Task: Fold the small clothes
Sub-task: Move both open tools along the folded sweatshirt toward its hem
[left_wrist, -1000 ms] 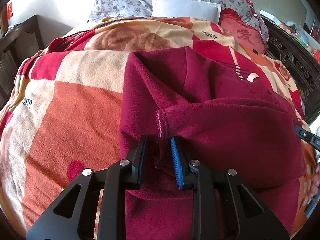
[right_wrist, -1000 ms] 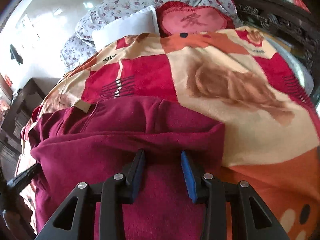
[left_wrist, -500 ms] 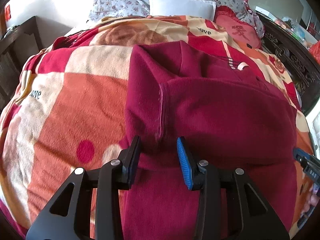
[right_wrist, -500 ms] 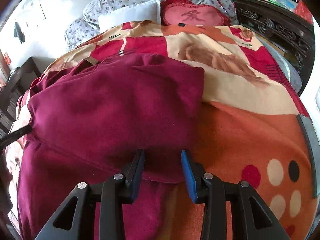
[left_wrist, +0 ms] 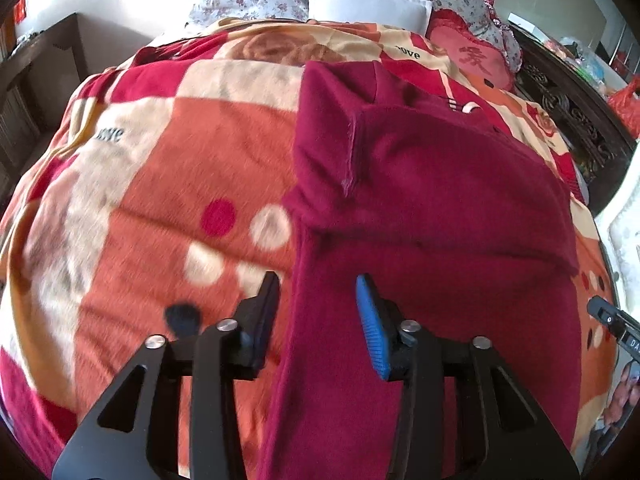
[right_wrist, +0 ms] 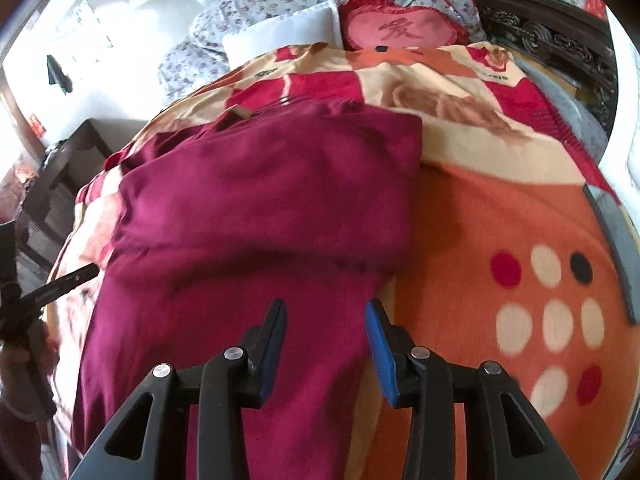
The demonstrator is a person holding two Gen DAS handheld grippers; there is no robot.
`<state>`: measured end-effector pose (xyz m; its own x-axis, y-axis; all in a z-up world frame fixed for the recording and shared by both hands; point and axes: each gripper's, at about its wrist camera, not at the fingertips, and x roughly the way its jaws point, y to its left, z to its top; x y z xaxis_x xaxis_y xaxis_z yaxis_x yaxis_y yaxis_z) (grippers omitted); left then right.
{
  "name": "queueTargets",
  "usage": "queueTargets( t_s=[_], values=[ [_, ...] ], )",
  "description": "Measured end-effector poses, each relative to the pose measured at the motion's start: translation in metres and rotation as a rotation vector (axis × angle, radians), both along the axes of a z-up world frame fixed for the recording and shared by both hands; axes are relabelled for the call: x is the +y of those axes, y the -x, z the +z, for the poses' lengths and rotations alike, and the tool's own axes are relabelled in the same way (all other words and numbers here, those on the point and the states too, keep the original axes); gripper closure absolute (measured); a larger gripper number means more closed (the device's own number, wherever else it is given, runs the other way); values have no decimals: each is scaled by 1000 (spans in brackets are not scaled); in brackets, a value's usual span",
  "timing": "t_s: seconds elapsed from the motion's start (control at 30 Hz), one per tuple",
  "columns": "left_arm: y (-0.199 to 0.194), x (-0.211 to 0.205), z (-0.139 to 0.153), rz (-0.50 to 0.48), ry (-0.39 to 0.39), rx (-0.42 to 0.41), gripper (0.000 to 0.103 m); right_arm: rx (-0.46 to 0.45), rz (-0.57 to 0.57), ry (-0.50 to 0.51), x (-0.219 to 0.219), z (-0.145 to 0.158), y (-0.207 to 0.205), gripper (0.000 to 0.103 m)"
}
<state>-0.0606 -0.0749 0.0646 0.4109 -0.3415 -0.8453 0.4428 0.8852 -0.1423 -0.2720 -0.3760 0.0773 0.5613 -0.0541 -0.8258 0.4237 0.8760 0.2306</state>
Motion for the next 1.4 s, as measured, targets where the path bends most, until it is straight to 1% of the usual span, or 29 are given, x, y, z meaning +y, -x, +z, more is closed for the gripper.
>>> queueTargets(
  t_s=[0.03,0.1,0.23,0.4,0.53,0.67,0.8,0.9,1.1,1.17,1.4],
  values=[
    [4,5,1,0,5,4,51,3,3,0,3,0,6,63],
    [14,17,4,-3,12,9,51,9,12,-8,10,-1,20,62],
    [35,36,6,-13,1,18,51,29,25,-33,20,-6,45,61],
    [66,56,2,-58,-16,55,50,42,29,-55,38,-10,76,60],
    [82,72,-6,-74,-29,109,51,51,31,-94,51,-13,99,59],
    [99,87,-11,-73,-42,115,51,75,45,-120,65,-18,123,59],
    [112,97,-21,-79,-48,158,51,91,57,-168,77,-24,140,59],
    [120,102,-25,-86,-60,173,51,97,57,-202,82,-29,151,58],
    [131,110,-28,-88,-36,221,51,63,60,-330,89,-36,162,58],
    [135,110,-31,-97,-34,240,51,63,64,-350,93,-40,162,58],
    [140,106,-34,-96,-40,218,50,29,44,-414,94,-46,166,58]
  ],
)
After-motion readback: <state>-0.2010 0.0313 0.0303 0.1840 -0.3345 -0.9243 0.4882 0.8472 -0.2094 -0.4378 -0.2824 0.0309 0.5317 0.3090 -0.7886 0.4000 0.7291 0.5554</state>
